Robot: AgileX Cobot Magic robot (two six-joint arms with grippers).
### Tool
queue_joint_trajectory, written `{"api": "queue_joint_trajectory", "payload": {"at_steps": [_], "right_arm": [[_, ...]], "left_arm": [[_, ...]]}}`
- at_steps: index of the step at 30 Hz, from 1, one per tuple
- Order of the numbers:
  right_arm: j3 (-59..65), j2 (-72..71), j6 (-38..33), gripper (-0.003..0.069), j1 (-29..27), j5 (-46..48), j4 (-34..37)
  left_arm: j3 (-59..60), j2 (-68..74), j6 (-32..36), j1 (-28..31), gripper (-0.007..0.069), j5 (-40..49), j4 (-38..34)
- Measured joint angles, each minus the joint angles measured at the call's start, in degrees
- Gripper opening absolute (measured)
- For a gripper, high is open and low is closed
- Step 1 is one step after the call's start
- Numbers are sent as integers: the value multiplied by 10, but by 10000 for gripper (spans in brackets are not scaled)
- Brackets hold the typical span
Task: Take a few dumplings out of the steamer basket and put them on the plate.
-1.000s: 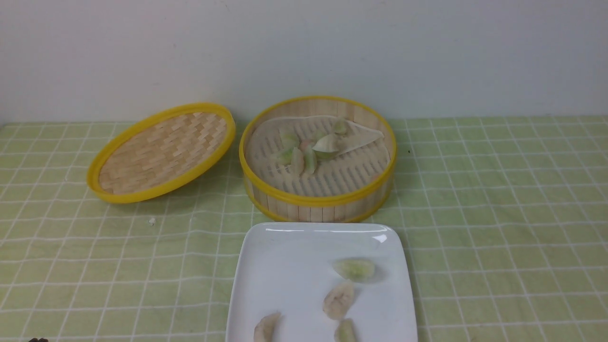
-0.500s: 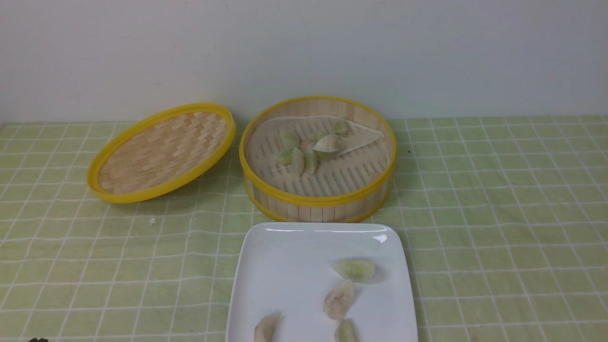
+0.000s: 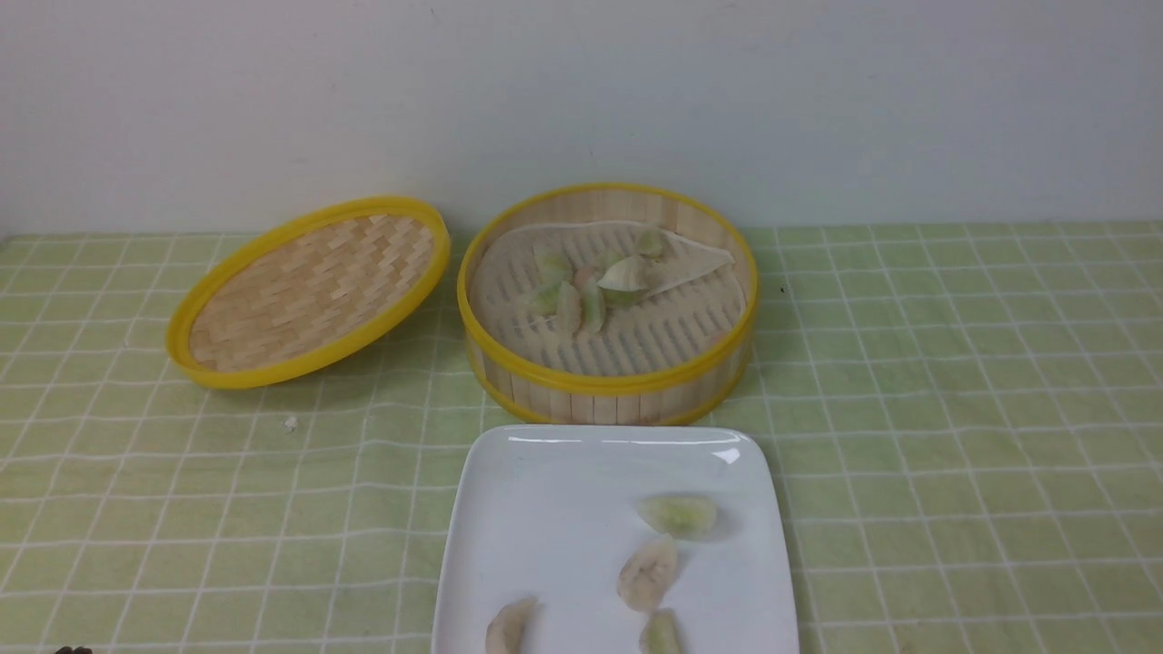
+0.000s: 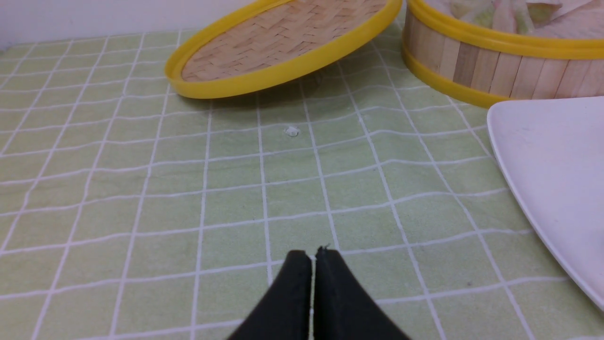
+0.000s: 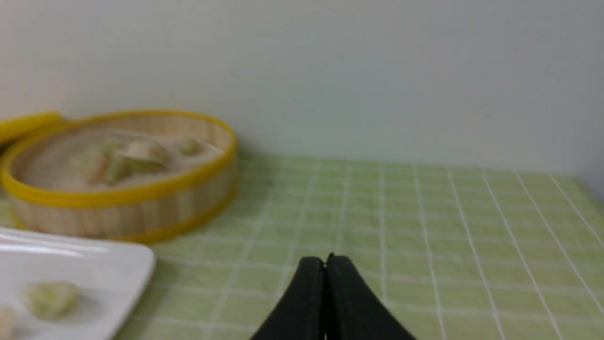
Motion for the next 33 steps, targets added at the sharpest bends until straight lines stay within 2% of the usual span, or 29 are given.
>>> {"api": "queue_joint_trajectory", "payload": {"at_steps": [2, 6, 33], "right_arm": [[34, 0, 1, -14, -35, 6, 0], [37, 1, 5, -14, -53, 3, -3], [37, 1, 5, -14, -53, 3, -3]], "left_arm": [[0, 0, 0, 0, -6, 0, 0], [0, 0, 0, 0, -6, 0, 0], [0, 0, 0, 0, -6, 0, 0]]}}
